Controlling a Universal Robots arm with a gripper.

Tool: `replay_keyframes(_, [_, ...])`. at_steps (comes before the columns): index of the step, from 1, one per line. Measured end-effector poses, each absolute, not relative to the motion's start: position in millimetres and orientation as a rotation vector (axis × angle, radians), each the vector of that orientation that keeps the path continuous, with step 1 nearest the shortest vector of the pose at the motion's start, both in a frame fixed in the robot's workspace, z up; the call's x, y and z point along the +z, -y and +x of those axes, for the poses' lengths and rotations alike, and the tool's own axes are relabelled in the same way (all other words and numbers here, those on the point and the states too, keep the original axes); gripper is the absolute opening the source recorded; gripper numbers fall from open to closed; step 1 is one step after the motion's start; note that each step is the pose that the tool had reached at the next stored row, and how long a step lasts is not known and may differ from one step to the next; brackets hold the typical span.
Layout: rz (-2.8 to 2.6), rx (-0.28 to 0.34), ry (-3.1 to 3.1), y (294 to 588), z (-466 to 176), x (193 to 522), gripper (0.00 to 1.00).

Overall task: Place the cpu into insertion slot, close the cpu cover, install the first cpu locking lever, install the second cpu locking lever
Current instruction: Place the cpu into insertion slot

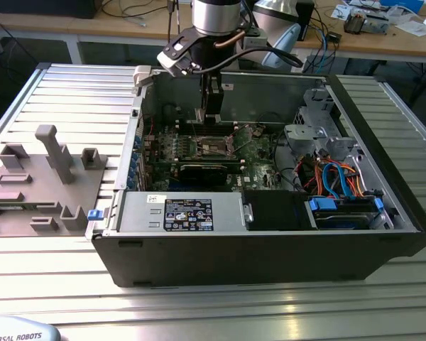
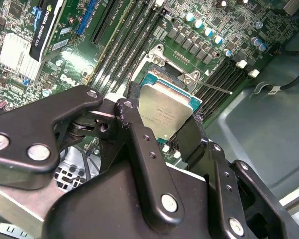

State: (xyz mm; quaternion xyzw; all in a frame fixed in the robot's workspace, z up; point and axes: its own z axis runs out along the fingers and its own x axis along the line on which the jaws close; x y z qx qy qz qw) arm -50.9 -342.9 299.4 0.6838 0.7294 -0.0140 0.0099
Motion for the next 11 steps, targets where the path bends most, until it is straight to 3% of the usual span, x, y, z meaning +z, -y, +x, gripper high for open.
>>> replay_keyframes(11, [2.135,-0.044,-2.277,342.9,-50.9,297.1,0.54])
